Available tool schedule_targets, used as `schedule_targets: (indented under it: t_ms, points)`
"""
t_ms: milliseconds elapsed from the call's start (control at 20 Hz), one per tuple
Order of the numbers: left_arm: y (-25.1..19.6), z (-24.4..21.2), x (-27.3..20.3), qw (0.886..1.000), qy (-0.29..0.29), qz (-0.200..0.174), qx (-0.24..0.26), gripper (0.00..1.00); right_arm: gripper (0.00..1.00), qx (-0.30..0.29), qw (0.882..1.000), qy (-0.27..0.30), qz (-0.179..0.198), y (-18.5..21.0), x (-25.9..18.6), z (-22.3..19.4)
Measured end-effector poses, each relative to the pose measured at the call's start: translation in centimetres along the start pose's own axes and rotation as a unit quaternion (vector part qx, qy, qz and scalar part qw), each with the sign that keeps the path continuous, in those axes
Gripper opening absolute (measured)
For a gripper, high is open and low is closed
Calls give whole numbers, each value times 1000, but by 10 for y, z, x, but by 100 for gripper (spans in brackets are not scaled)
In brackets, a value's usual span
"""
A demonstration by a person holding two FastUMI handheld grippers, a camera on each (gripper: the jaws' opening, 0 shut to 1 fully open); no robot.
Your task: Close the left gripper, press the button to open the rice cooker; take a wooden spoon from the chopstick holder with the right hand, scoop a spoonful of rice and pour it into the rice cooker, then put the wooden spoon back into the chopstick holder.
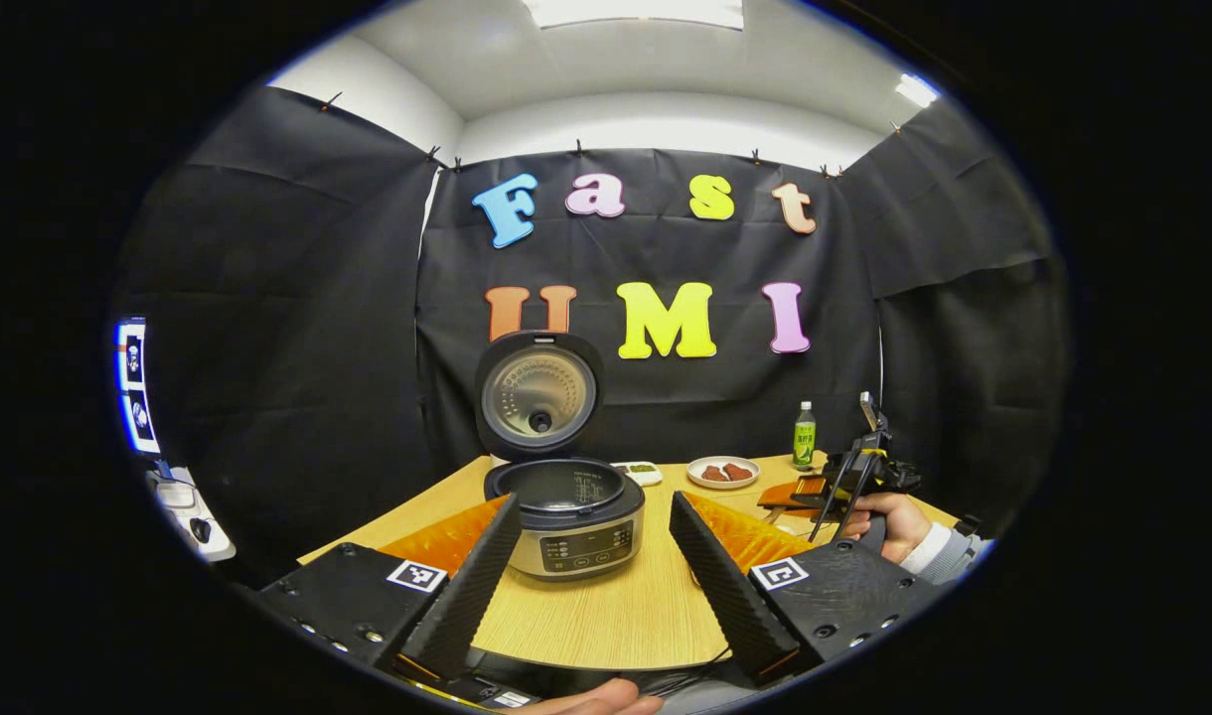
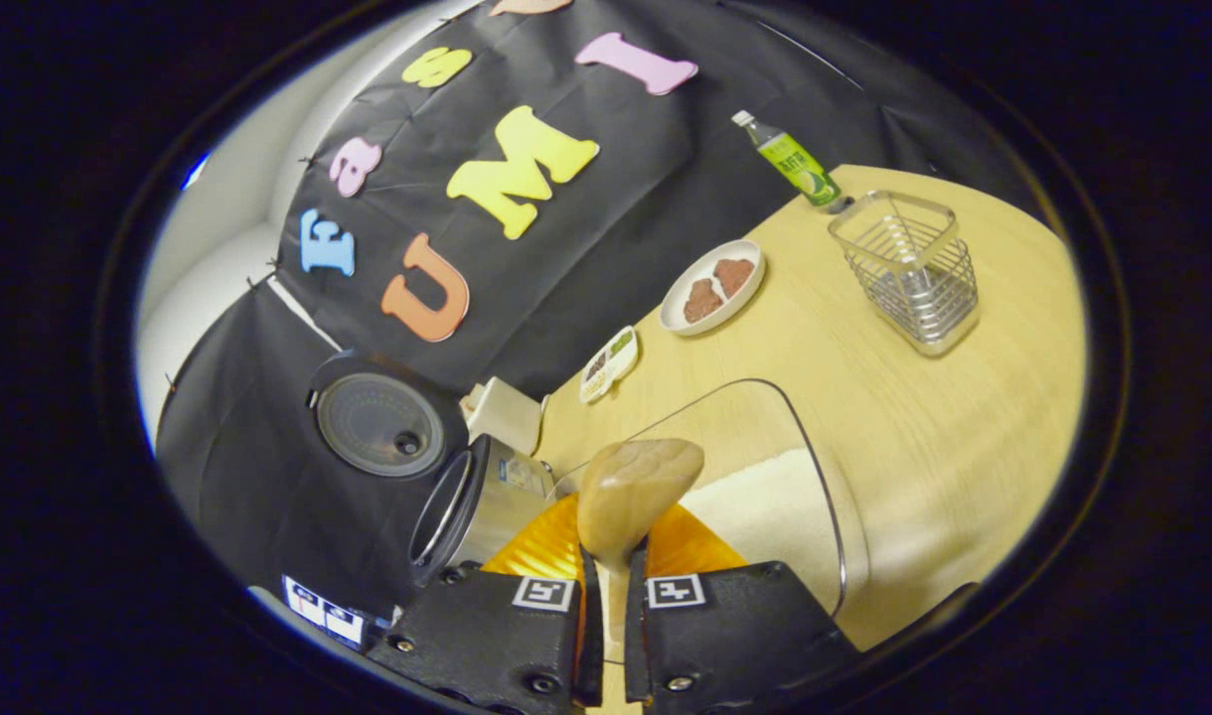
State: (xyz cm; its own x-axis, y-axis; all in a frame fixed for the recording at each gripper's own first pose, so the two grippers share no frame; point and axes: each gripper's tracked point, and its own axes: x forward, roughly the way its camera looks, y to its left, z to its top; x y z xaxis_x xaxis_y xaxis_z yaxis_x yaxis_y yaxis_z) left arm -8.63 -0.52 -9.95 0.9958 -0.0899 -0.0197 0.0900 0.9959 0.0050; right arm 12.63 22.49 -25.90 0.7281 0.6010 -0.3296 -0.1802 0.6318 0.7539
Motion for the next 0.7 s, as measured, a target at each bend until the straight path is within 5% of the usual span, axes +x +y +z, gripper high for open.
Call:
schedule_targets:
  t_ms: [450,700]
  points:
    - [5,-5,3,1000,6,8,-1,96,13,134,990,-34,38,-3,-10,22]
    - [3,-6,2,1000,6,11,3,96,13,235,966,-74,82,-10,-31,50]
